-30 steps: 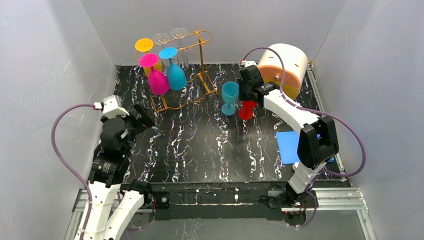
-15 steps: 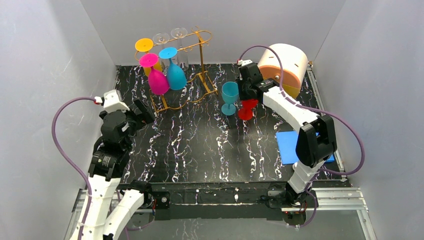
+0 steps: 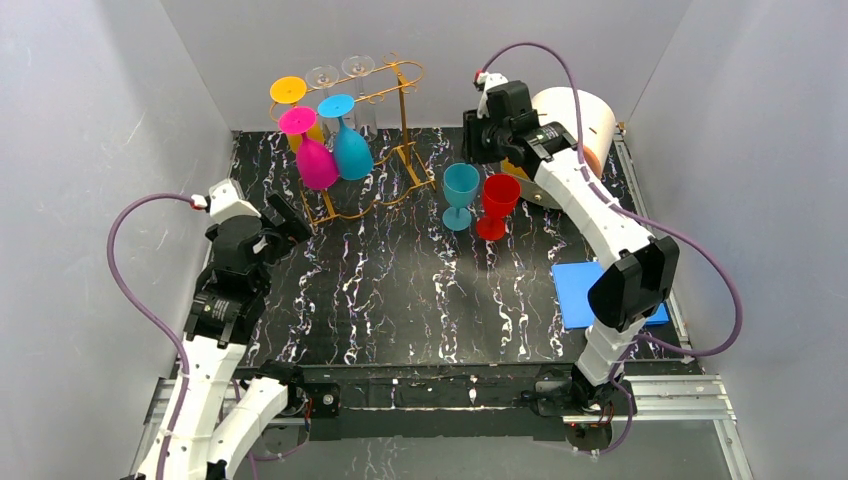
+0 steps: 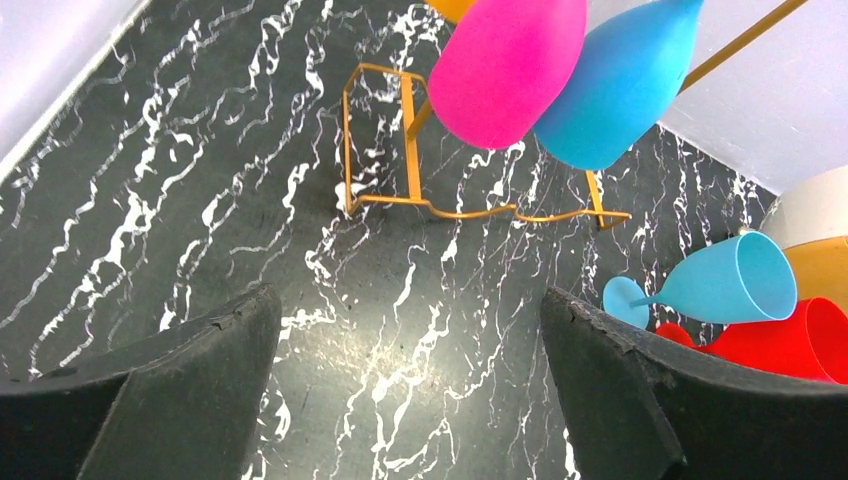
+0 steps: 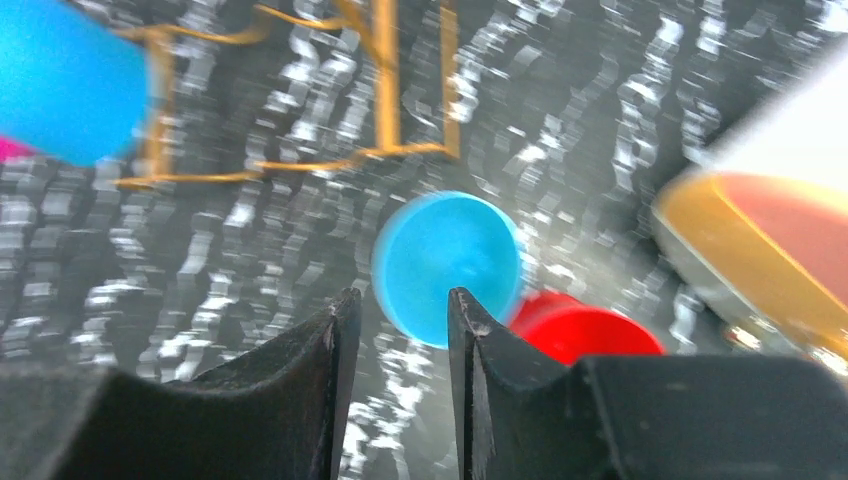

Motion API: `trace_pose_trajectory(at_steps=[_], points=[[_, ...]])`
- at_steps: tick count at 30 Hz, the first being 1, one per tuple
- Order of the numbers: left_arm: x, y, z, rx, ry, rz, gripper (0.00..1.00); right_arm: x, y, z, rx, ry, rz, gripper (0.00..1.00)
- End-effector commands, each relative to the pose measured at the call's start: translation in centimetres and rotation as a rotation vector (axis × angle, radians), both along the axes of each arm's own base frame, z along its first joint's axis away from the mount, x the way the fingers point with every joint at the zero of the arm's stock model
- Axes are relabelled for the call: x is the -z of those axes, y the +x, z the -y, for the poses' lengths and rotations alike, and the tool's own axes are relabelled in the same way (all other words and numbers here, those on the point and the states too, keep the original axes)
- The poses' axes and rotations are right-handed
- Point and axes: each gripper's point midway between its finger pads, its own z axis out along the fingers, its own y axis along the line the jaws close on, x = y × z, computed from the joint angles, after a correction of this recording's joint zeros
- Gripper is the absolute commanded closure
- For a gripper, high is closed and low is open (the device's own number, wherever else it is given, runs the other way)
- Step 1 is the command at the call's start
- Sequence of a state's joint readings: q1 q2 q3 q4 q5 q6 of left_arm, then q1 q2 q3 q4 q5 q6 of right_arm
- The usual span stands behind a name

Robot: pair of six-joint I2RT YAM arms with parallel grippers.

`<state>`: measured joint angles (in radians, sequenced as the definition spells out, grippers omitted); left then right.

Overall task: Take the wine glass off the wine glass rack
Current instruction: Place the wine glass at the center of the board, then pick up the wine glass from the wine rack.

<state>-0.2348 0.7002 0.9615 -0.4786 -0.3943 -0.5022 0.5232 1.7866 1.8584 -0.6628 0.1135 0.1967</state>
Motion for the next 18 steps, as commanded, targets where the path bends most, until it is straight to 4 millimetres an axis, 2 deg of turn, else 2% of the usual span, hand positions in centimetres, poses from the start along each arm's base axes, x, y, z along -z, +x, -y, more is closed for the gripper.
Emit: trace_pose_trajectory(at_steps=[1,5,9,13,16,18], points=[[3.0,-0.1,0.2,-0.051,-0.090,-0.059,0.02,-7.0,-1.3,-6.8,-0.153,0.454,0.011,0.53],[4.2,-0.4,-0.2,-0.053,-0.049,-0.102,0.02,-12.4,-2.5,-11.6,-0.293,0.776,0.012,0.51],[4.5,-0.6,-0.8,-0.065,0.007,-0.140,0.02,-15.7,-2.0,-14.5,-0.327,0.851,0.090,0.47],[4.6,-0.8,-1.4,-0.058,0.080,-0.171,0.02,-17.6,-0.1,-14.8,-0.279,0.853,0.146,0.44],[4.7,-0.9,-1.7,-0.073,0.078,-0.170,0.02,-18.2,-0.4,-16.2,-0.282,0.903,0.126,0.43],[4.6,-0.7,-1.6,-0.076,0.065,-0.166,0.02,-18.7,-0.8,-17.7,-0.309,0.882,0.172,0.43]])
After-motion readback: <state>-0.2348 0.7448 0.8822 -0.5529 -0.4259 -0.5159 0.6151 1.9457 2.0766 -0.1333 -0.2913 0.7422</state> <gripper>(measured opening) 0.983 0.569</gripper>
